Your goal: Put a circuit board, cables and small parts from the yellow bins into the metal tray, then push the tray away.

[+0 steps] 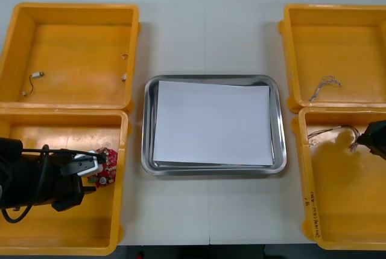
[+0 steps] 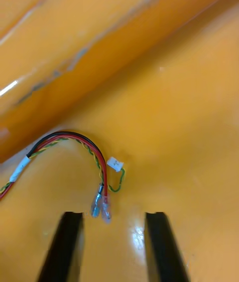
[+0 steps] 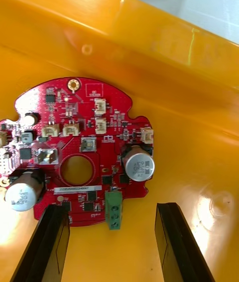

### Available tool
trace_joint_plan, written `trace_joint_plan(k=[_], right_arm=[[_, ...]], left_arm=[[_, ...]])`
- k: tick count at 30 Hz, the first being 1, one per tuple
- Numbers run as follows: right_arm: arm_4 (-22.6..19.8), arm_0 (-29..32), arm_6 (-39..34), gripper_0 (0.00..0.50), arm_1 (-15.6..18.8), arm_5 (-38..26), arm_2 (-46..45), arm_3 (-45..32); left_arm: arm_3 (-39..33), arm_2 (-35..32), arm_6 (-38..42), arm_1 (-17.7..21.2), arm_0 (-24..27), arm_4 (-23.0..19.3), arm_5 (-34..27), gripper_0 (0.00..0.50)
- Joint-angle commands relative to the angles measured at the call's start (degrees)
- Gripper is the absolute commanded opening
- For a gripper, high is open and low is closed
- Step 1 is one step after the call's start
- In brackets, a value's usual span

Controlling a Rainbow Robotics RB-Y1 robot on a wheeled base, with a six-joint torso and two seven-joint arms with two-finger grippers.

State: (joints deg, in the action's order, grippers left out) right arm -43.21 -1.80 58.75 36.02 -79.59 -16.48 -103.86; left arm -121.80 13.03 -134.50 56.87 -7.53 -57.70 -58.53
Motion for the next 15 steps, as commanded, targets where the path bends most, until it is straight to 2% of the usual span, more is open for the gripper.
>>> trace_joint_plan(k=[1,11,15], right_arm=[[-0.3,-1.3,0.6,0.500,-0.7,0.7,0.2,-1.9],[-0.4,-1.6,0.7,0.500,-0.8,0.7,0.3,-1.9],[0.3,-1.9,0.7,0.500,-2.0,0.7,1.4,-0.6]], left_arm=[[-0.1,1.4,-2.8,2.2,-1.6,0.8,1.2,0.500],[0.0,1.8,-2.3,2.1,-1.4,1.6,1.4,0.500],[1.0,2.6,-2.1,2.1,-0.6,1.9,1.3,0.500]])
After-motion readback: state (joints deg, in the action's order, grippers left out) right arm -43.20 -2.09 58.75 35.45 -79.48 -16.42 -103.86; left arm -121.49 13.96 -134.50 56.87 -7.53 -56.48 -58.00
